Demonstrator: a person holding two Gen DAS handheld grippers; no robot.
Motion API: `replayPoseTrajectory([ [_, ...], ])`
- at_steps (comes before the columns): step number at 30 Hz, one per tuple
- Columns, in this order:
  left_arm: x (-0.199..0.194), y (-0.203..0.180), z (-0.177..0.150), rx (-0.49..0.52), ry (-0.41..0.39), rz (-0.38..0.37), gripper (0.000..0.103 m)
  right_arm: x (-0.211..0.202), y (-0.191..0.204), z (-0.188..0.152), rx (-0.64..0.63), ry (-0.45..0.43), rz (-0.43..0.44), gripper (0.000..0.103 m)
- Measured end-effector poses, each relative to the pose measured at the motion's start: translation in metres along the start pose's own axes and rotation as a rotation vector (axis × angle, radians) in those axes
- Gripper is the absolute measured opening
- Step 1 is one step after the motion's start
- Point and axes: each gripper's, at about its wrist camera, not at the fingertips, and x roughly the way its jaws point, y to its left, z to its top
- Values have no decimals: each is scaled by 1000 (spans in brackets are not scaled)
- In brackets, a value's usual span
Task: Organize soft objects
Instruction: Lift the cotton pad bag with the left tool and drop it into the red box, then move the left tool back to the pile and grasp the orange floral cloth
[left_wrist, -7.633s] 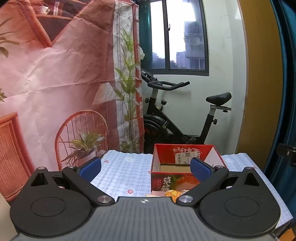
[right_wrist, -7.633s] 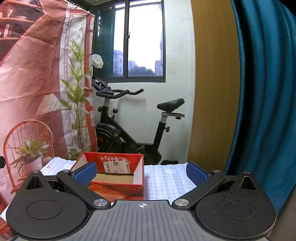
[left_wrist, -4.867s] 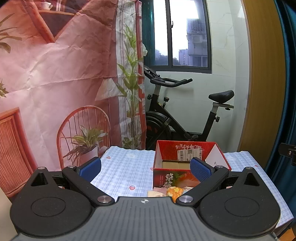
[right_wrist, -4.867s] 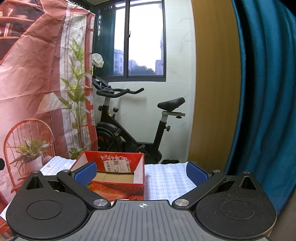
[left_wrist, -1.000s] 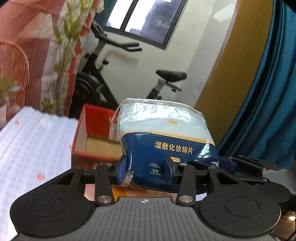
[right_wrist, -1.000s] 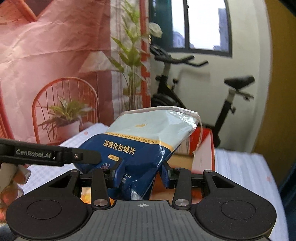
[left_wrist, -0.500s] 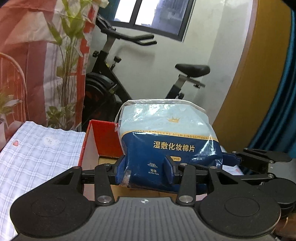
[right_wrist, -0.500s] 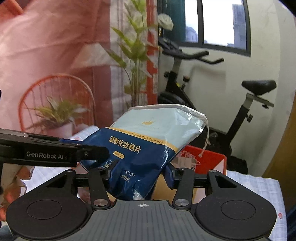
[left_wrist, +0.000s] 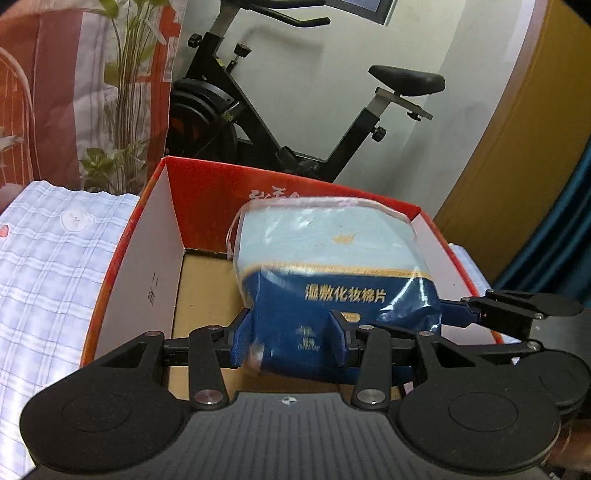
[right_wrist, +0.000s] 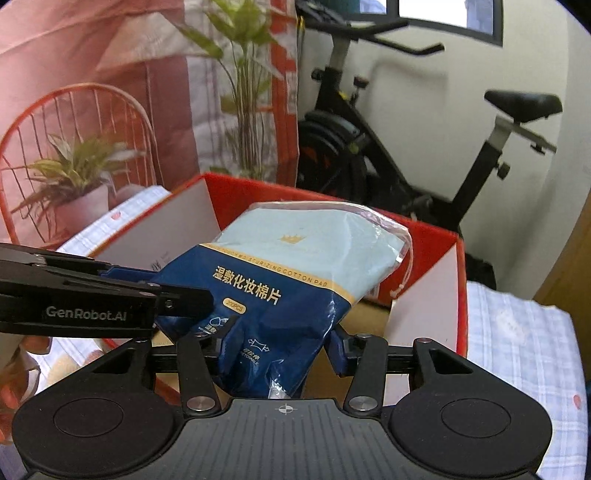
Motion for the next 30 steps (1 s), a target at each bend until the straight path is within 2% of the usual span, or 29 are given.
replayPoseTrajectory([
  [2, -5, 2, -1, 4, -17, 3, 45, 5, -1, -1, 2, 25, -24, 44],
  [4, -11, 4, -2, 6, -21, 14, 45, 7, 3, -4, -33, 43, -89, 46],
  [7, -26, 3, -5, 48, -41, 53, 45, 3, 6, -10, -50, 37, -107, 46],
  [15, -81, -3, -10, 76, -86, 75, 46, -46, 17, -26, -38, -44, -139, 45],
  [23, -135, 12, -41, 46, -94, 73, 46, -106, 29, -50, 27, -136, -128, 45],
  [30, -140, 36, -83, -51, -37, 41, 45, -132, 43, -92, 158, -155, -93, 45],
])
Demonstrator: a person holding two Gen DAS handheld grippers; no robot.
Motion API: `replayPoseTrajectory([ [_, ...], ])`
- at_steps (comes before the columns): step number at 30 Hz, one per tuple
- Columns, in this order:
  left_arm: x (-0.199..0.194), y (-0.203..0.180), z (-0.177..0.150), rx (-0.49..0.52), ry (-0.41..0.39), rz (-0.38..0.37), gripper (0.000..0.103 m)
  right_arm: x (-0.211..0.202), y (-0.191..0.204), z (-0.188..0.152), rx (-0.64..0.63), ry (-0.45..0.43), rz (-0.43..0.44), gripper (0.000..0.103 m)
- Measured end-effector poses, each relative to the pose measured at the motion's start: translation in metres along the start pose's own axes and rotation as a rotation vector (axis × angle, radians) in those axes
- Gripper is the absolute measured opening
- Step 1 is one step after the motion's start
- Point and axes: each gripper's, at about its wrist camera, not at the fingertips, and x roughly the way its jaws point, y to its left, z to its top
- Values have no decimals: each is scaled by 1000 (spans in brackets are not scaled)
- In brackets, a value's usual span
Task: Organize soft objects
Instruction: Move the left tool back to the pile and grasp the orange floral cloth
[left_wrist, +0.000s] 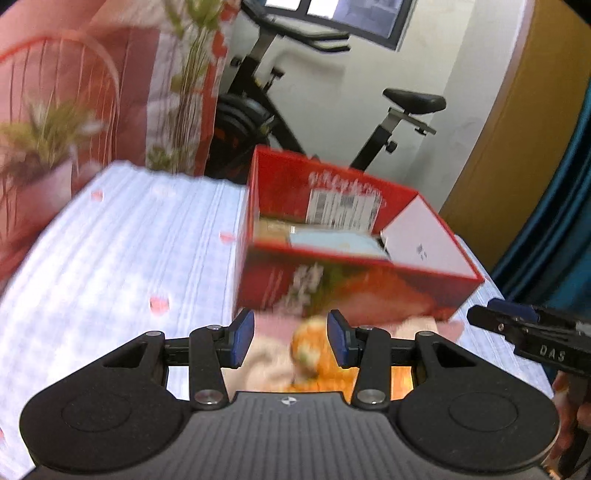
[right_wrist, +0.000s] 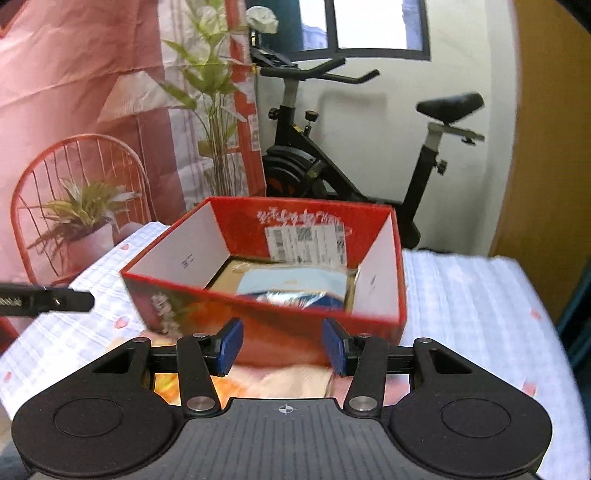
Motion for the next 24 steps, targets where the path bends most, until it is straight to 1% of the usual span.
replayPoseTrajectory([
  [5, 14, 10, -32, -54, 47, 5, 45, -9, 7, -39, 49, 32, -23, 45],
  [8, 19, 14, -50, -57, 69, 13, 45, -8, 12, -62, 58, 64, -22, 45],
  [10, 21, 18, -57, -60, 87, 20, 45, -6, 16, -75, 66, 85, -32, 45],
  [12, 22, 25, -62, -83, 90, 19, 45, -3, 19, -85, 84, 102, -17, 45],
  [16, 21, 36, -68, -141, 67, 2, 45, 6, 30, -97, 56, 134, -8, 45],
  [18, 22, 40, -70, -159, 75, 10, 46, 10, 33, -100, 44, 148, -3, 45],
  [20, 22, 42, -71, -168, 75, 12, 46, 14, 32, -100, 37, 154, 3, 45],
  [24, 23, 40, -73, -163, 69, -12, 46, 16, 34, -101, 33, 146, 6, 46],
])
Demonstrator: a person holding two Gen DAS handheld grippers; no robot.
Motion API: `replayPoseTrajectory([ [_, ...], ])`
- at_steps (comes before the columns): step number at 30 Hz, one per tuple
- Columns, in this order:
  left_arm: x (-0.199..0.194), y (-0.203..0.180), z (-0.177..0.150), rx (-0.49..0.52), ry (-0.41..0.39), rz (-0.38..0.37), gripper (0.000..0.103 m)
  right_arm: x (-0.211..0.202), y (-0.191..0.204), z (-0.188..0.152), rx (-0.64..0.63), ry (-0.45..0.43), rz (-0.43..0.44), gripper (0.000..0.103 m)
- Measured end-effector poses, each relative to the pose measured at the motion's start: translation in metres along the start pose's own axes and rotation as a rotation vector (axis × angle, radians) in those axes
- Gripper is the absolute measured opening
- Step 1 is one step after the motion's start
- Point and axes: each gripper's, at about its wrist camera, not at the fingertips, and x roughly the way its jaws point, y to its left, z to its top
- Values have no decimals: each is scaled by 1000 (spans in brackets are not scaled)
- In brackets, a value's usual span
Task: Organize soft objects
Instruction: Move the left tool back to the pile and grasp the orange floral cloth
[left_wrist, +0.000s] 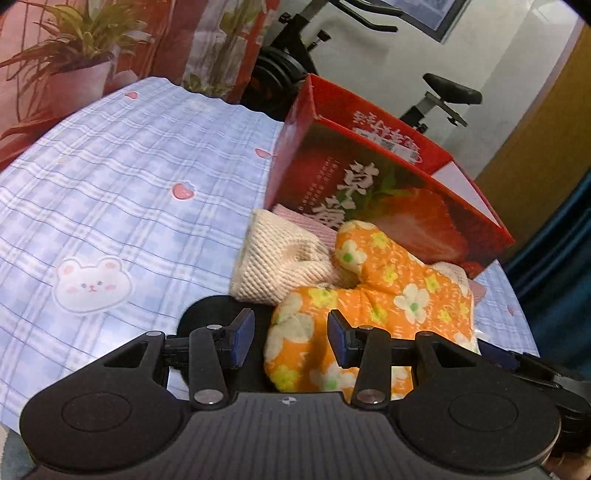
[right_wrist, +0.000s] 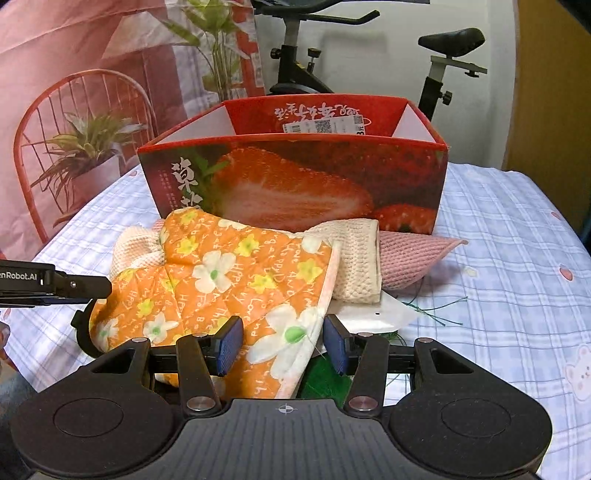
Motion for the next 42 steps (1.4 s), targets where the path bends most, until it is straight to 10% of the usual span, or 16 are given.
replayPoseTrajectory([
  [28, 23, -2, -21, 45, 54, 25, 24, 20, -6, 4, 18, -12, -11, 50],
  [38, 15, -11, -22, 77, 26, 49, 22, -4, 16, 12, -89, -88, 16, 11],
  [42, 10, -12, -20, 79, 6, 43, 15, -11, 21, 12, -109, -121, 52, 10],
])
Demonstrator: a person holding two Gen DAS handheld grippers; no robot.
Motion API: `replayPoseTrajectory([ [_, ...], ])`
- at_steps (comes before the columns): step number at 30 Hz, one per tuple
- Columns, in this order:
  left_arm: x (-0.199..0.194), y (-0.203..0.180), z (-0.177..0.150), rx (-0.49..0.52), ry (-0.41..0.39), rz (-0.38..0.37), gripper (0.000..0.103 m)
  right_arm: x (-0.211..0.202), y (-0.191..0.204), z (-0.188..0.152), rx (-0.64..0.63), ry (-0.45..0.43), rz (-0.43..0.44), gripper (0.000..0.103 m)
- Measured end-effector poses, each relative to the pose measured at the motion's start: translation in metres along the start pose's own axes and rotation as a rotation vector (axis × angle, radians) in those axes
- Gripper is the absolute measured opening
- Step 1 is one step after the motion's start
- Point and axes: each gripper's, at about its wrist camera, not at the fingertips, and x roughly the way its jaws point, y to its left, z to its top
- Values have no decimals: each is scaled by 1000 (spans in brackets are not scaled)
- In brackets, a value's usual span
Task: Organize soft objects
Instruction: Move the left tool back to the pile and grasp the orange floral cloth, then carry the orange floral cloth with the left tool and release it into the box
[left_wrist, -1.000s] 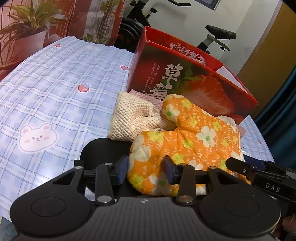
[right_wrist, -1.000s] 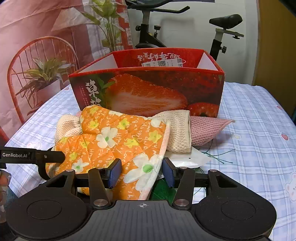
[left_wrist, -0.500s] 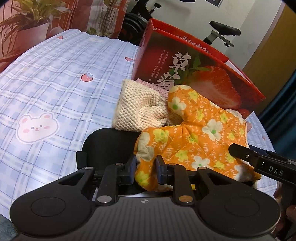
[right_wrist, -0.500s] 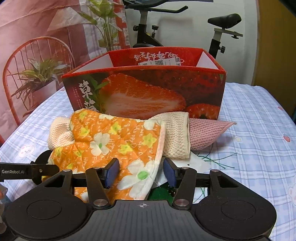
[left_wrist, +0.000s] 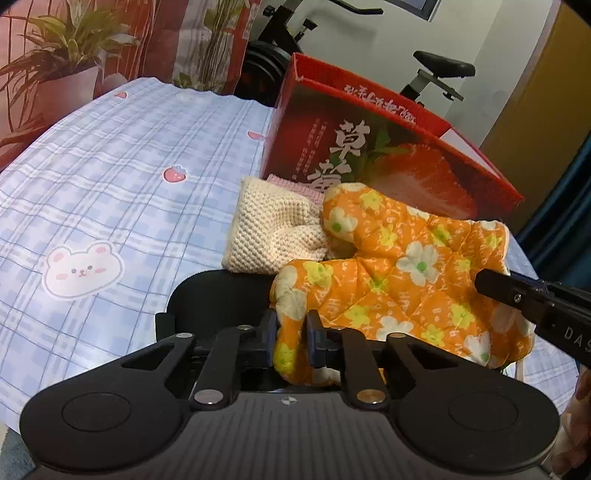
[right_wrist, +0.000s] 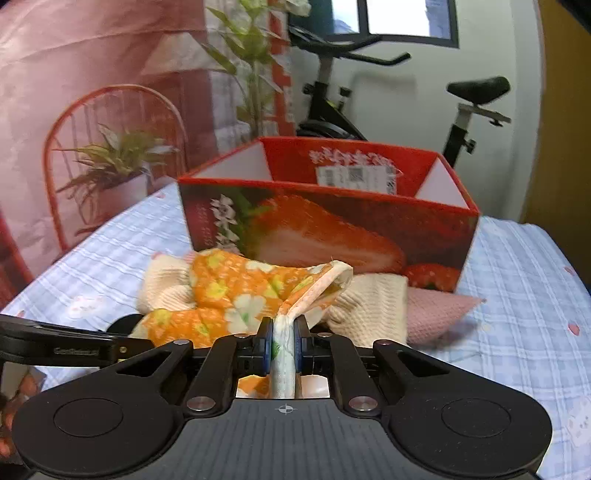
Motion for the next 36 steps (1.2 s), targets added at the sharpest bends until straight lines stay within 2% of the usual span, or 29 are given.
replayPoseTrajectory([
  [3, -6, -1, 1, 8, -22, -5, 11, -3, 1, 0, -7, -11, 10, 9],
  [10, -25, -11, 11, 51, -72, 14, 11, -11, 0, 3, -1, -38, 21, 8],
  [18, -60, -29, 42, 116, -208, 23, 10, -26, -5, 25, 1, -118, 32, 8],
  [25, -71, -51, 84, 185, -304, 25, 10, -26, -13, 75, -20, -202, 54, 8],
  [30, -51, -62, 119, 197, -340, 41, 10, -12, -17, 115, -111, -242, 32, 8],
  [36, -16, -88, 160, 244, -342, 78, 10, 17, -30, 158, -139, -263, 7, 8],
])
